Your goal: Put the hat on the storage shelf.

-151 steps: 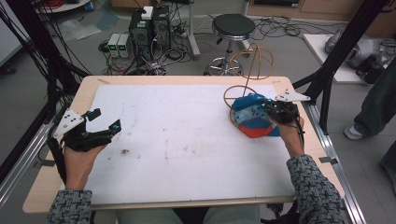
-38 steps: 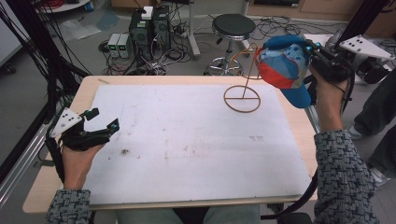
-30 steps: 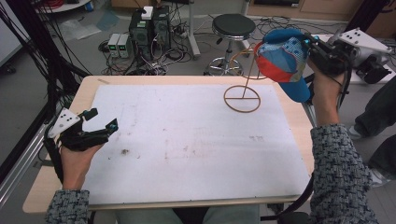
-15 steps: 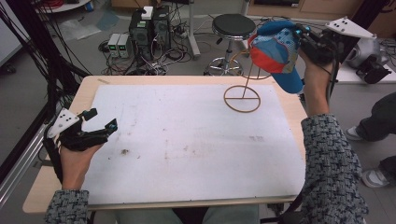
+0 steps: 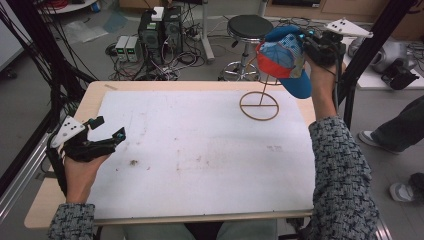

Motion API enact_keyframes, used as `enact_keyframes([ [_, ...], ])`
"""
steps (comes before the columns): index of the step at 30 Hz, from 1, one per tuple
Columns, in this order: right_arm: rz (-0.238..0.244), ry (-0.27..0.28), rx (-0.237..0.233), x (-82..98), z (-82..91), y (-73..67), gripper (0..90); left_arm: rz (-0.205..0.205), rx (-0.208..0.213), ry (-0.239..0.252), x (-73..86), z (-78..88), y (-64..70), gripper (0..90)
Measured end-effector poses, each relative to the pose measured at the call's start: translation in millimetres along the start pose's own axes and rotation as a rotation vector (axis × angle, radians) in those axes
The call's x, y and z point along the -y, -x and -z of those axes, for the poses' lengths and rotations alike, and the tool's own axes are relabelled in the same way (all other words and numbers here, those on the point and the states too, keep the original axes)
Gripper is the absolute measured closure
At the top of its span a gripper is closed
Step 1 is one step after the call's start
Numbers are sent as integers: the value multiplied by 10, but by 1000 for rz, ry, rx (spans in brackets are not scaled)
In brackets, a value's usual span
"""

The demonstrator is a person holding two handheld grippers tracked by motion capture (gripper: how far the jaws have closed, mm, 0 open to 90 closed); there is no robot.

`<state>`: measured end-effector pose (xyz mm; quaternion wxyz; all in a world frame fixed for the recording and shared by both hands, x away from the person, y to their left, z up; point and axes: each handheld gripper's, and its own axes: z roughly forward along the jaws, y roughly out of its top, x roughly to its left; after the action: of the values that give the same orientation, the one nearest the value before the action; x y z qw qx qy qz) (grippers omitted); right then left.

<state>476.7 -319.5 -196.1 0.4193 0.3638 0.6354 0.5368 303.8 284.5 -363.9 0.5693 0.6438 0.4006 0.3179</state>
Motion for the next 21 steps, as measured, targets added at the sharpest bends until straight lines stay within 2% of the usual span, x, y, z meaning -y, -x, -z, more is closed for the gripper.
enact_keyframes([
  [13, 13, -81, -26, 140, -287, -156, 896, 2, 1, 0, 5, -3, 0, 132],
  [21, 10, -93, -42, 175, -401, -227, 896, 1, 3, -3, 11, -8, 1, 133],
])
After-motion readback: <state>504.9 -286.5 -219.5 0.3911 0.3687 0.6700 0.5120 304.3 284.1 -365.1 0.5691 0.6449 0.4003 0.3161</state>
